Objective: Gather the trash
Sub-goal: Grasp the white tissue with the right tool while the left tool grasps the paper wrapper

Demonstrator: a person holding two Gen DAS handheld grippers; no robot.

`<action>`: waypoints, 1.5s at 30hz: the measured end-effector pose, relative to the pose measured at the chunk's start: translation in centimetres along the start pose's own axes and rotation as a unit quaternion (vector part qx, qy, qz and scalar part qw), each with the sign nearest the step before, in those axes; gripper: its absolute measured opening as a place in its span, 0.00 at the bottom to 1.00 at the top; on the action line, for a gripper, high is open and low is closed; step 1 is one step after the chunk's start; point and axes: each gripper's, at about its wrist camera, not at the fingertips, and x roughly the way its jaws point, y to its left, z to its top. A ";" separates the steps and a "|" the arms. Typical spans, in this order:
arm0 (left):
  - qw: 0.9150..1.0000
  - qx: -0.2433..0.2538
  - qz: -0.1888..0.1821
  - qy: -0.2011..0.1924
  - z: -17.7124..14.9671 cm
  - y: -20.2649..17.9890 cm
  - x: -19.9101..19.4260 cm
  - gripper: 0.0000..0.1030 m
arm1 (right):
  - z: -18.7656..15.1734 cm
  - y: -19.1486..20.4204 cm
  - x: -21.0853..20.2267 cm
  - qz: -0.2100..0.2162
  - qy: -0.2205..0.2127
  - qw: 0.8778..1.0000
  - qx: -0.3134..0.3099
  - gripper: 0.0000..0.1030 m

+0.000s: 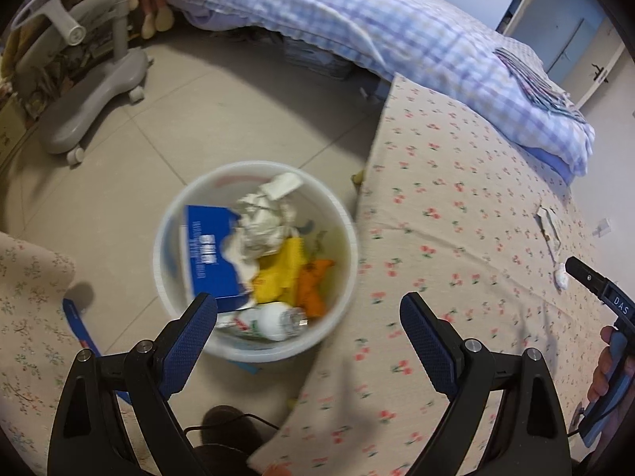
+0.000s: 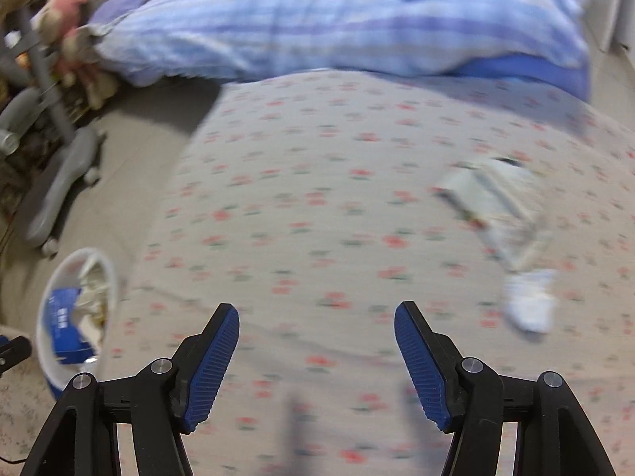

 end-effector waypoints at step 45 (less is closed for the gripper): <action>0.989 0.138 -0.049 0.024 1.7 -28.6 7.3 0.91 | -2.5 -21.4 -5.1 -0.003 -0.011 0.982 0.187 0.13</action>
